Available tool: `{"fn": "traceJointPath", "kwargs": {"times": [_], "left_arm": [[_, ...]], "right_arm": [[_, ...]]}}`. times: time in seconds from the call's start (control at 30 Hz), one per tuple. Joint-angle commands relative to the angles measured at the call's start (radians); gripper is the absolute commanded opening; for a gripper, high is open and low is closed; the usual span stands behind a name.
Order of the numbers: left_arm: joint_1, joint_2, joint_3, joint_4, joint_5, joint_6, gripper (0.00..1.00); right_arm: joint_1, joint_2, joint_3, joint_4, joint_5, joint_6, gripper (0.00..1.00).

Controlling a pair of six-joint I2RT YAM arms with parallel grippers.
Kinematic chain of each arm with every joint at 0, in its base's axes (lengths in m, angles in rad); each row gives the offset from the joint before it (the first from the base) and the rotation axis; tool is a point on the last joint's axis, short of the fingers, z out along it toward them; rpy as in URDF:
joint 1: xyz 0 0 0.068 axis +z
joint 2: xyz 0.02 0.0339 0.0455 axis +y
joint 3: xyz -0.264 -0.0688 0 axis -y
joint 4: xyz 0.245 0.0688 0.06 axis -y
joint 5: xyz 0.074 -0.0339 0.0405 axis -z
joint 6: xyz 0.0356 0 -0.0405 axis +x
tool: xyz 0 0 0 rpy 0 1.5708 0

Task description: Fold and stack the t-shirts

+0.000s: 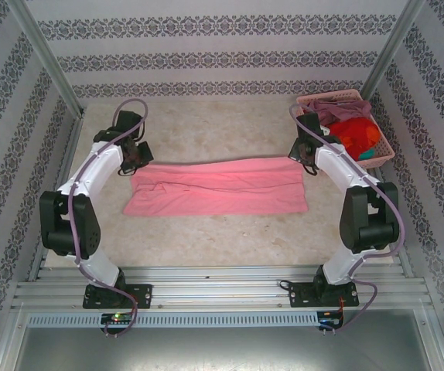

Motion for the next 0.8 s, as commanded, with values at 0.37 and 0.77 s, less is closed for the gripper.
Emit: {"fn": "traceJointPath", "kwargs": {"times": [0.37, 0.77], "left_arm": [[0.000, -0.139, -0.146, -0.013, -0.012, -0.034, 0.00], [0.007, -0.147, -0.189, -0.010, -0.023, -0.030, 0.00]], "right_arm": [[0.018, -0.044, -0.084, -0.023, -0.015, 0.011, 0.00], [0.050, -0.085, -0.108, -0.040, -0.035, 0.025, 0.00]]}}
